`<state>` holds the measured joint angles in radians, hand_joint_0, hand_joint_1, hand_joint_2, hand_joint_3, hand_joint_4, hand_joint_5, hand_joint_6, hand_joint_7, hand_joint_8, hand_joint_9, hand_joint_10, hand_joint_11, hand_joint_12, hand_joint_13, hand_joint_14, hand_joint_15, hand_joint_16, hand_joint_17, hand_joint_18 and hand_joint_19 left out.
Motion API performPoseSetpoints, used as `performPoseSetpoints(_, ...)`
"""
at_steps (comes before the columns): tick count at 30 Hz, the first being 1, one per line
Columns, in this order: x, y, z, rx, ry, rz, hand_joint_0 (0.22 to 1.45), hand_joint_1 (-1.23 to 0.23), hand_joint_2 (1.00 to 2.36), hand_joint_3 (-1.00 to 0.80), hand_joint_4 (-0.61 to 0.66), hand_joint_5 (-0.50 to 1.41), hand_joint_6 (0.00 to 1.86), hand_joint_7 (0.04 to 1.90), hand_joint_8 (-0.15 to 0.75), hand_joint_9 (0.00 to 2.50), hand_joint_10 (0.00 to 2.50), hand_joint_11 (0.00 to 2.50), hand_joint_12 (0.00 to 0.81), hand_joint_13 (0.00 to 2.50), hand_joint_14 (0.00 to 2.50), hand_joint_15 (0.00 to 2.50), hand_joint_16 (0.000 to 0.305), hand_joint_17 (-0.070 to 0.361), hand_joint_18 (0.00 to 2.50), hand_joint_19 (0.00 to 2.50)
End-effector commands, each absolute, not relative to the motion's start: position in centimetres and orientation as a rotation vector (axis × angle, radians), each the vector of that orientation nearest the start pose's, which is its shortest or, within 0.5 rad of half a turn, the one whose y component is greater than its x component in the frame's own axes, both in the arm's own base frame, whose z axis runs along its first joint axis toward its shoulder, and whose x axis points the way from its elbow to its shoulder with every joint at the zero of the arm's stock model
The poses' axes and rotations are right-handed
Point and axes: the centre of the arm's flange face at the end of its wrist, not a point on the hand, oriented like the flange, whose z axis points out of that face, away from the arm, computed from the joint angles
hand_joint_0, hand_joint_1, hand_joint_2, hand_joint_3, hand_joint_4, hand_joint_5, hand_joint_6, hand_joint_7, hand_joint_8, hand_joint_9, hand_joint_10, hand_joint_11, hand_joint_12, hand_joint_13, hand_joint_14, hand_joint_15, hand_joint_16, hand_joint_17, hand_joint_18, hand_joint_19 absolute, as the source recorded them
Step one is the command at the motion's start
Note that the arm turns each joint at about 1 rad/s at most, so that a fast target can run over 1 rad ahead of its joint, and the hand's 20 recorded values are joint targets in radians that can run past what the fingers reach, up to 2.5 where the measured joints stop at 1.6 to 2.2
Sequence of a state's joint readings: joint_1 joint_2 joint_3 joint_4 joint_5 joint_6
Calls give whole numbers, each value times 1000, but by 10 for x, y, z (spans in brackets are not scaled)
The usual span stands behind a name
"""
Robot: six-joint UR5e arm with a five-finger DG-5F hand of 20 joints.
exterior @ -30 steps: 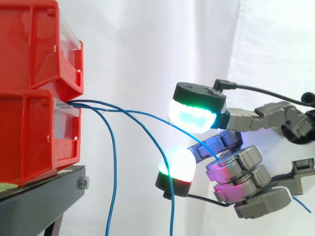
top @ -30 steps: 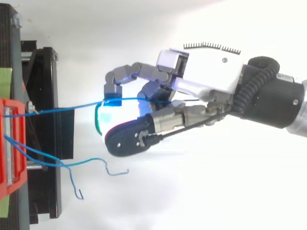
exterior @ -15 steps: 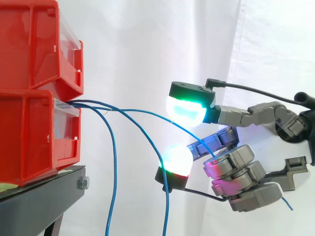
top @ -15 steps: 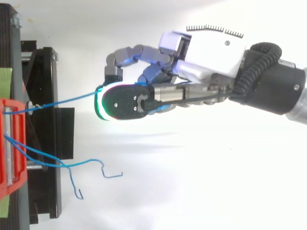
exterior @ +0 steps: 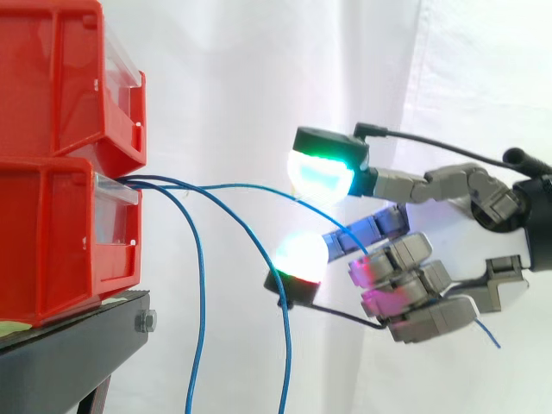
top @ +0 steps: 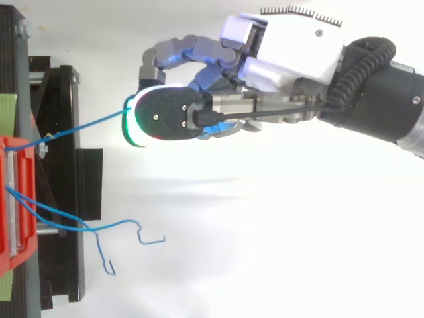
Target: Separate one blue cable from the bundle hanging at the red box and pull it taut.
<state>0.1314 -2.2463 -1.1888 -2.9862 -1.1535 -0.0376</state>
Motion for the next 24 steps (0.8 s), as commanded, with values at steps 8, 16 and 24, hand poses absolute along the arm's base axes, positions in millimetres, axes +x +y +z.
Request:
performPoseSetpoints(8,734,-74,318,1283,1160,826,626,-570,1004,-444,167,-174,732,1191,279,991,1091,1782,340,945,2202,1691,36,81,1320,1766)
performPoseSetpoints(16,734,-73,318,1292,1144,815,641,-631,1014,-317,139,-199,822,1161,286,979,1141,1773,344,947,2194,1677,38,85,1310,1759)
performPoseSetpoints(24,735,-76,319,1307,1075,795,539,-378,1000,-500,174,-181,789,1104,300,1018,1052,1768,356,951,2237,1648,43,96,1313,1739)
